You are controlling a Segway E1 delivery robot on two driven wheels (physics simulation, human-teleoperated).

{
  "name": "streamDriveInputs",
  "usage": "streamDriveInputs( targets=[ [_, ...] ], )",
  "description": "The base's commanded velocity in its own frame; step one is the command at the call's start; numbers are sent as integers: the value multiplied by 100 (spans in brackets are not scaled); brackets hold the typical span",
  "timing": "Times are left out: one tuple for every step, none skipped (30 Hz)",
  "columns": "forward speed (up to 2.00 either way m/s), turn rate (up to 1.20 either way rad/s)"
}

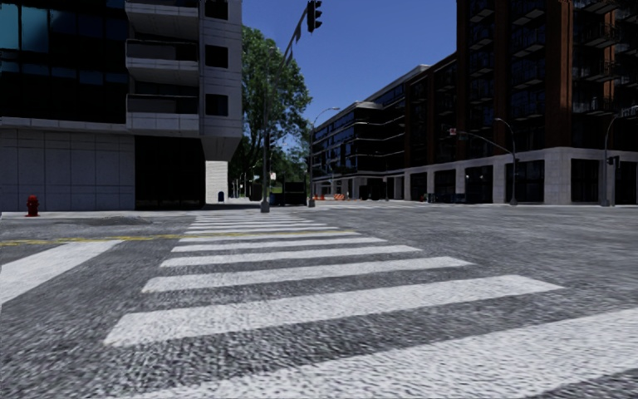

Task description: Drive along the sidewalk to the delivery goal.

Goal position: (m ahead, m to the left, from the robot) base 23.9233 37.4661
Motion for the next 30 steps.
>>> streamDriveInputs(
  targets=[
    [200,27],
    [200,6],
    [200,0],
    [200,0],
    [200,0],
    [200,0],
    [200,0],
    [200,0],
    [200,0],
    [200,0],
    [200,0],
    [200,0],
    [200,0],
    [200,0],
    [200,0],
    [200,0],
    [200,0],
    [200,0],
    [200,0],
    [200,0],
    [200,0],
    [200,0],
    [200,0],
    [200,0],
    [200,54],
    [200,54],
    [200,103],
    [200,120],
    [200,120],
    [200,120]
  ],
)
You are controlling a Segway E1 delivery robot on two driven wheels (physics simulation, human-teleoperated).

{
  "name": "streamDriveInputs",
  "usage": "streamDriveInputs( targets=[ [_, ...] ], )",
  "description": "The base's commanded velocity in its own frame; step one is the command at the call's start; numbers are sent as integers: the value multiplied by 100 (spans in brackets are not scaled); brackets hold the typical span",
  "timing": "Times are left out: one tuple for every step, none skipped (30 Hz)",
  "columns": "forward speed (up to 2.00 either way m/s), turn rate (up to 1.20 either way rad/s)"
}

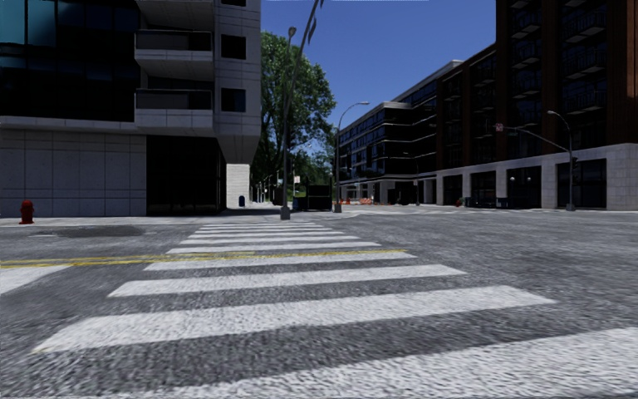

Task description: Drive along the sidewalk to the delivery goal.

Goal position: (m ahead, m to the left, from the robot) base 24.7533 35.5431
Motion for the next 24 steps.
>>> streamDriveInputs(
  targets=[
    [200,120],
    [200,120],
    [200,118],
    [200,69],
    [200,24],
    [200,9],
    [200,9],
    [200,0],
    [200,0],
    [200,0],
    [200,0],
    [200,0],
    [200,0],
    [200,0],
    [200,0],
    [200,0],
    [200,0],
    [200,0],
    [200,0],
    [200,0],
    [200,12],
    [200,64],
    [200,120],
    [200,120]
  ],
)
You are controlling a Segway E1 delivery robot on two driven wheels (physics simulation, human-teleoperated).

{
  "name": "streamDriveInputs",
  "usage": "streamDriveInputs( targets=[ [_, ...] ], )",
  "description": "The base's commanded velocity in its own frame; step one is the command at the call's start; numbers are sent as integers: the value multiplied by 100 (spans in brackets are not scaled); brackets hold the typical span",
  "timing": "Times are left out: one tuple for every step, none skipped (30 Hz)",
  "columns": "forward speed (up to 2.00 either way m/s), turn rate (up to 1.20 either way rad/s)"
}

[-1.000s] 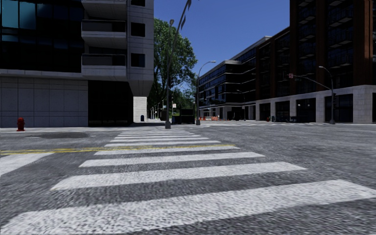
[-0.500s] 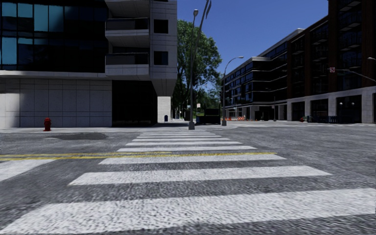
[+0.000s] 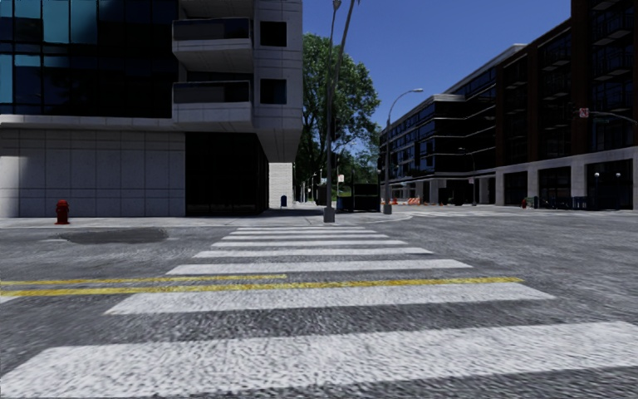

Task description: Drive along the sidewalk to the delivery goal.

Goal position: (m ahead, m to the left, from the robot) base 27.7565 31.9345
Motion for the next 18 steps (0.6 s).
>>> streamDriveInputs(
  targets=[
    [200,120],
    [200,120],
    [200,113],
    [200,2],
    [200,0],
    [200,0],
    [200,0],
    [200,0],
    [200,0],
    [200,0],
    [200,0],
    [200,0],
    [200,0],
    [200,0],
    [200,0],
    [200,0],
    [200,0],
    [200,0]
  ],
)
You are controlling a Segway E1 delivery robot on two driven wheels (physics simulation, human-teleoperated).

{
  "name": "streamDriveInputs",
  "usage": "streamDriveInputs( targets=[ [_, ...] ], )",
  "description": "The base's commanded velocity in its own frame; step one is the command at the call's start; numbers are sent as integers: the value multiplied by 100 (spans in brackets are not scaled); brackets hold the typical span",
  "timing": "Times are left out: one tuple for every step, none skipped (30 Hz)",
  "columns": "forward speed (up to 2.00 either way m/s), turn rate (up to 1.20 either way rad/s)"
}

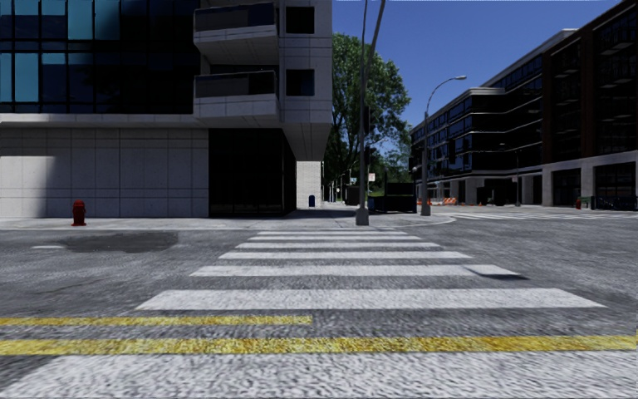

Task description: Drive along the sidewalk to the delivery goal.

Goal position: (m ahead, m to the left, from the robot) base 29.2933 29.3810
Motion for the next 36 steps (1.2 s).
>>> streamDriveInputs(
  targets=[
    [200,0],
    [200,0],
    [200,0],
    [200,0],
    [200,0],
    [200,0],
    [200,0],
    [200,0],
    [200,0],
    [200,0],
    [200,0],
    [200,0],
    [200,0],
    [200,0],
    [200,0],
    [200,0],
    [200,0],
    [200,0],
    [200,0],
    [200,0],
    [200,0],
    [200,0],
    [200,0],
    [200,0],
    [200,0],
    [200,0],
    [200,0],
    [200,0],
    [200,0],
    [200,0],
    [200,0],
    [200,0],
    [200,0],
    [200,0],
    [200,0],
    [200,0]
  ],
)
